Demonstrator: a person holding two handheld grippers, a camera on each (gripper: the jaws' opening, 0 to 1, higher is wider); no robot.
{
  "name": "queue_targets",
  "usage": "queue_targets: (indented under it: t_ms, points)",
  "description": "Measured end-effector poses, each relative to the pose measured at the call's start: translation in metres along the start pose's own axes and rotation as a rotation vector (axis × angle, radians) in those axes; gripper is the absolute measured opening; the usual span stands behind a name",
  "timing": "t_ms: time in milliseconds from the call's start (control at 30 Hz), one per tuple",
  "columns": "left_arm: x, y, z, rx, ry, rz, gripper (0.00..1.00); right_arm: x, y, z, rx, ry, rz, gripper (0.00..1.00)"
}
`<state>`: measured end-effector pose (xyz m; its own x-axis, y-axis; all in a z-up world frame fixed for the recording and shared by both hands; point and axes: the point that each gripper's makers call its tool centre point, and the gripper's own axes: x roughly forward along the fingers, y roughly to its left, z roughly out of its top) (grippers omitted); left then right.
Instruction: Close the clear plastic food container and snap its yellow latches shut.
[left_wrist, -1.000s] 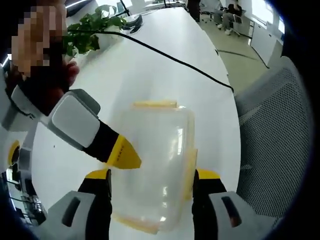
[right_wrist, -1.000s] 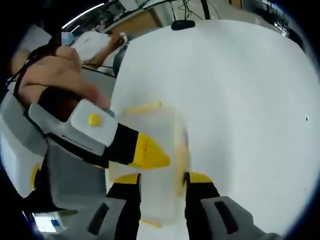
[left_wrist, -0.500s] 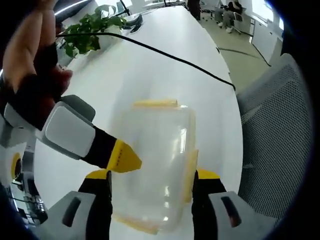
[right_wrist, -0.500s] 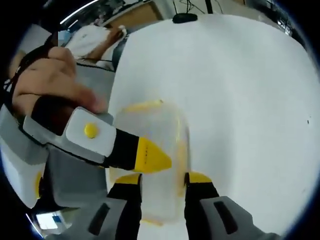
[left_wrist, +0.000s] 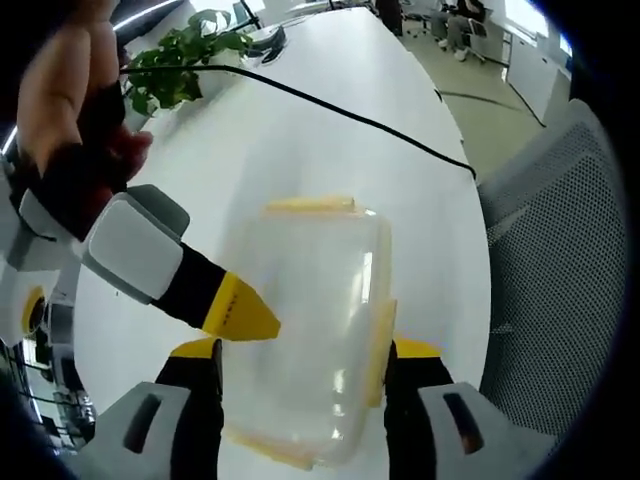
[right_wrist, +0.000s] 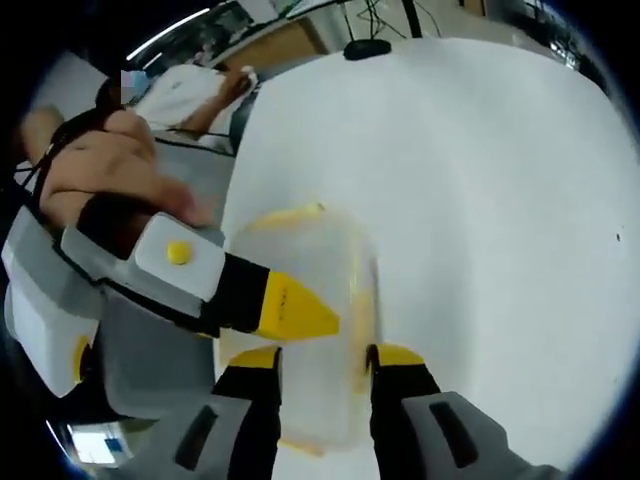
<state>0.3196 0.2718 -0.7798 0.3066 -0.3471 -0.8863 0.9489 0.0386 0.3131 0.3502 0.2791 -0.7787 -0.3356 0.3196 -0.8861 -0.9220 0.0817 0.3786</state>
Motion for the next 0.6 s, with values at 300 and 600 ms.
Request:
queue_targets:
  t_ms: [300, 600]
  points:
    - [-0.002, 0.000, 0.003, -0.025, 0.001, -0.038, 0.67, -0.004, 0.003, 0.000, -0.042, 0.018, -0.089, 0.33]
    - [-0.013, -0.009, 0.011, -0.126, -0.061, -0.252, 0.81, -0.009, 0.005, 0.002, -0.129, -0.062, -0.239, 0.33]
